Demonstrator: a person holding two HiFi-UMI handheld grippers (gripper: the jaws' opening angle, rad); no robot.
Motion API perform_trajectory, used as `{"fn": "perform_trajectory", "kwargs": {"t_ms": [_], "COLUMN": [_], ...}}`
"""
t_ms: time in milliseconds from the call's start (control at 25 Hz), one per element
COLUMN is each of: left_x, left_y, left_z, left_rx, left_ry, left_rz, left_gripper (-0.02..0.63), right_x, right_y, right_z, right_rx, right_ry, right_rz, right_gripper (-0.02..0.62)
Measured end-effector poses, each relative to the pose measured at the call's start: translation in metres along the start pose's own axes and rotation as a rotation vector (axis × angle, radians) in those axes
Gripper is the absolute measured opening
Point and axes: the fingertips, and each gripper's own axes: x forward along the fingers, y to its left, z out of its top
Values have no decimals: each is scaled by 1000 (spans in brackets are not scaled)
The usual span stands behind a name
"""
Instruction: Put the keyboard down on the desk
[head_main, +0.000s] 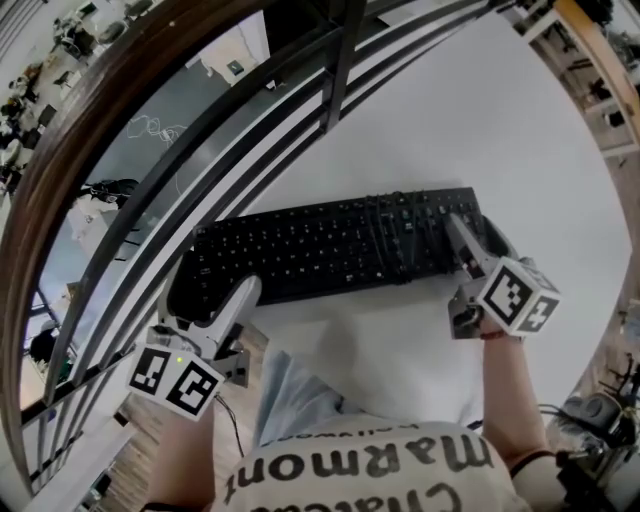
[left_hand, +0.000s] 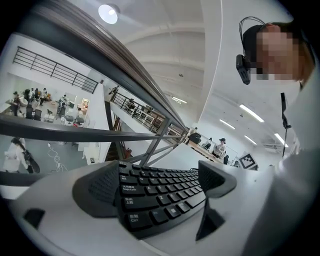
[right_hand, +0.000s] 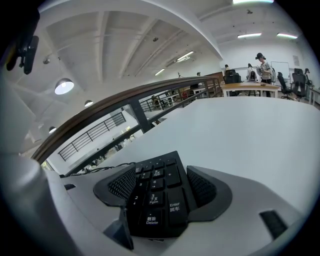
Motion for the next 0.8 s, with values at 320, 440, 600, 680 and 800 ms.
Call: {"fn": "perform_trajectory", "kwargs": {"t_ms": [320,440,600,680,800], "left_x": [3,3,5,7,8], "left_y": [2,3,4,4,4], "left_z": [-3,-5,-8,-11,-15], "left_rx": [10,15,52,87,126], "left_ry": [15,15,31,42,53], "left_rz": [-10,-5,15,30,48], "left_gripper": [494,491,489,489,488], "right_x": [-1,-1,-2,-2,-3], "right_y": [-2,-2,-2,-2,-1], "right_z": [-5,-5,-7,-7,-4], "right_rx": [6,4,8,6,-4], "right_ry": [2,-1,1,0,-8], "right_rz": [-13,-14,-15,-15,-14], "right_gripper": [336,336,336,336,336]}}
